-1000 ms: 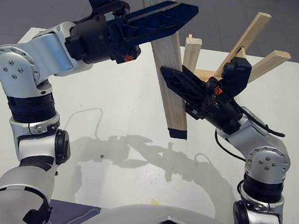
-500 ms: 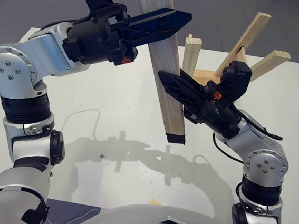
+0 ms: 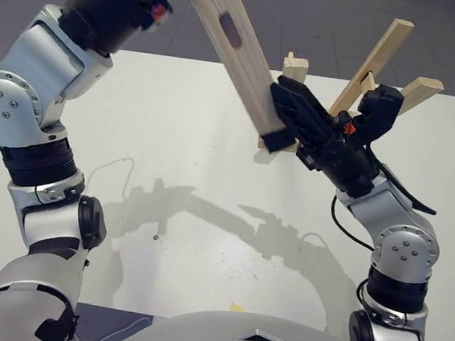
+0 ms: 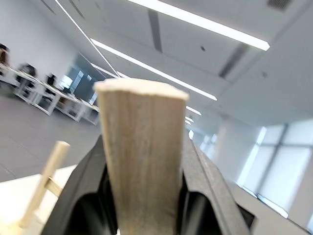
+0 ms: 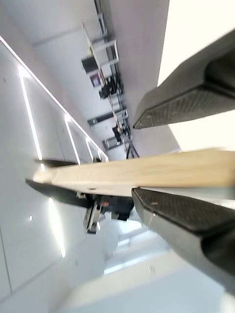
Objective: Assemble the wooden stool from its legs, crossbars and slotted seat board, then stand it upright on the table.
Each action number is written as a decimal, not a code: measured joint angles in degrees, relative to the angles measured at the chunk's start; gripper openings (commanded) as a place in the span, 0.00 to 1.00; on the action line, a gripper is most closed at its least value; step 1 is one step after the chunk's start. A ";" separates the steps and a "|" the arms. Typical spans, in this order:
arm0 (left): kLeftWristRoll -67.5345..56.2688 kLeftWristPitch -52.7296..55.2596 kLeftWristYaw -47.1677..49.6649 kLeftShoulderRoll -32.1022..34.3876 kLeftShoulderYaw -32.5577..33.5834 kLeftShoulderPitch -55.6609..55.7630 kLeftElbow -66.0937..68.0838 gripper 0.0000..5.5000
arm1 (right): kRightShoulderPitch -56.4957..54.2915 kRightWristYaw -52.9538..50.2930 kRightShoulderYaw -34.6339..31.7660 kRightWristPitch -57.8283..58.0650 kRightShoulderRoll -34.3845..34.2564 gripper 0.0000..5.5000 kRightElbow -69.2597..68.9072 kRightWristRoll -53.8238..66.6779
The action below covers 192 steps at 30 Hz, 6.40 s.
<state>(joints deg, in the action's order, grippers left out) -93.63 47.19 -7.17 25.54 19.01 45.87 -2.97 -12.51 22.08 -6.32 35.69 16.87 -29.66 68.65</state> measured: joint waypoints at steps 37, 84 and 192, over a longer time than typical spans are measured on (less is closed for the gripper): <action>45.30 -17.10 7.61 -9.06 -6.68 -16.97 -14.18 0.19 | -11.05 -26.23 13.75 -8.26 -10.36 0.48 19.38 -64.07; 57.93 -15.43 -7.02 -14.03 -13.61 -11.94 3.47 0.19 | 4.34 31.92 4.68 -17.91 16.52 0.39 11.52 -37.36; 70.08 -26.62 -7.18 -16.19 -18.57 -21.80 -0.10 0.19 | -8.20 16.06 13.09 7.97 17.29 0.49 7.55 -39.15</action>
<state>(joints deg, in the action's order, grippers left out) -23.56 20.57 -14.35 9.35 0.44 24.07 -3.07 -20.71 38.14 6.77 43.66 34.16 -22.11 29.50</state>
